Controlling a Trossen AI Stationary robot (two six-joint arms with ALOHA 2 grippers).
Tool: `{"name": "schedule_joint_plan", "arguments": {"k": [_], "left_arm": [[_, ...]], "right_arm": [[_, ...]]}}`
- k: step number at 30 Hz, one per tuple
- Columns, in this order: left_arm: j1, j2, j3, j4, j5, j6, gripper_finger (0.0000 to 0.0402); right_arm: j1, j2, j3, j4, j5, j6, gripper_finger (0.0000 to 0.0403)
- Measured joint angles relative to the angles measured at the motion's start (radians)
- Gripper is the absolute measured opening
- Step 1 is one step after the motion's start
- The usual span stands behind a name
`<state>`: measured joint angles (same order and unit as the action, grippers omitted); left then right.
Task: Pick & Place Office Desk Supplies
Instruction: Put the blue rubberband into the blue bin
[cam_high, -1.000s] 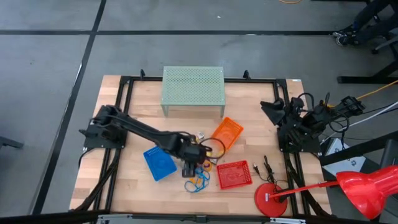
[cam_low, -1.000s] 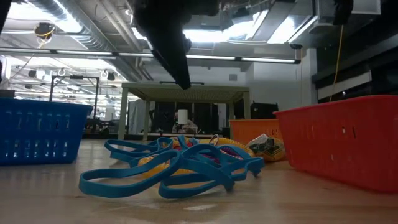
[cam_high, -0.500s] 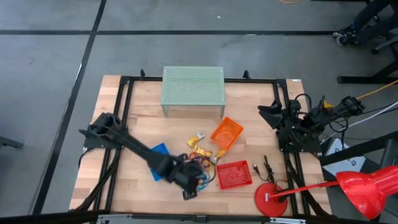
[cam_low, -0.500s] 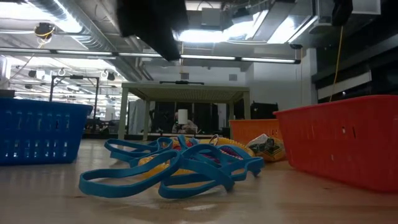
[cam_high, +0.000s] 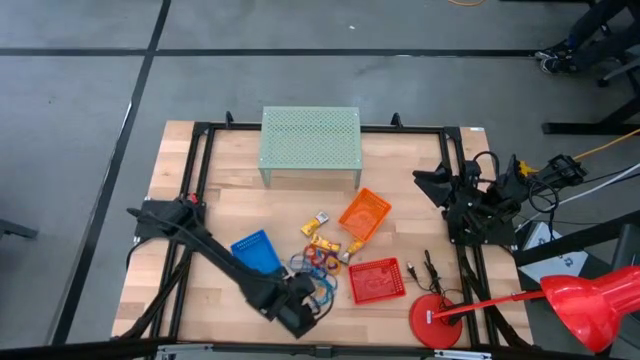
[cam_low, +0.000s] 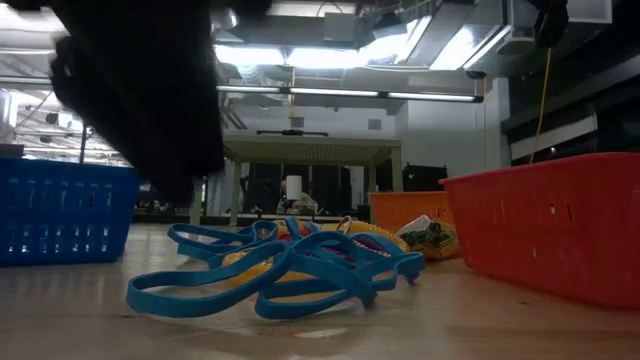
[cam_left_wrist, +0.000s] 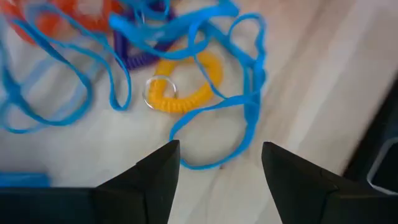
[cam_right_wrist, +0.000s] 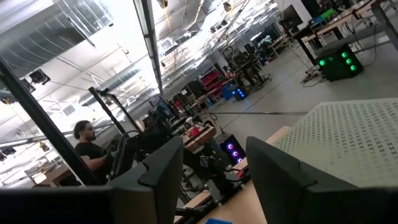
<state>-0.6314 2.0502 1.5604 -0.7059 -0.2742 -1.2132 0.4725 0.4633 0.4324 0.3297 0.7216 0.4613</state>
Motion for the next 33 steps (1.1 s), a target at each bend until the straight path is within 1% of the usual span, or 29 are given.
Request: {"name": "schedule_joint_plan", "arguments": {"k": [1, 4, 7, 17, 21, 27, 33], "left_arm": [[0.008, 0.011, 0.0, 0.001, 0.024, -0.011, 0.0226], [0.022, 0.039, -0.001, 0.004, 0.05, -0.027, 0.0226], [0.035, 0.058, 0.0, 0.0, 0.085, -0.017, 0.0226], [0.071, 0.067, 0.002, -0.057, 0.099, 0.006, 0.0223], [0.077, 0.068, 0.002, -0.11, 0.095, 0.008, 0.0197], [0.085, 0.097, 0.004, -0.115, 0.126, 0.03, 0.0144], [0.084, 0.103, 0.001, -0.093, 0.116, 0.039, 0.0122]], "right_arm": [[0.0, 0.0, 0.0, 0.0, -0.001, 0.002, 0.0178], [0.0, 0.0, 0.0, 0.0, -0.004, 0.006, 0.0178], [0.0, 0.0, 0.0, -0.002, -0.005, 0.025, 0.0178], [0.0, 0.0, 0.0, -0.022, -0.008, 0.025, 0.0178], [0.0, 0.0, 0.0, -0.027, -0.008, 0.025, 0.0178], [0.0, 0.0, 0.0, -0.03, -0.008, 0.025, 0.0178], [0.0, 0.0, 0.0, -0.032, -0.007, 0.021, 0.0178]]}}
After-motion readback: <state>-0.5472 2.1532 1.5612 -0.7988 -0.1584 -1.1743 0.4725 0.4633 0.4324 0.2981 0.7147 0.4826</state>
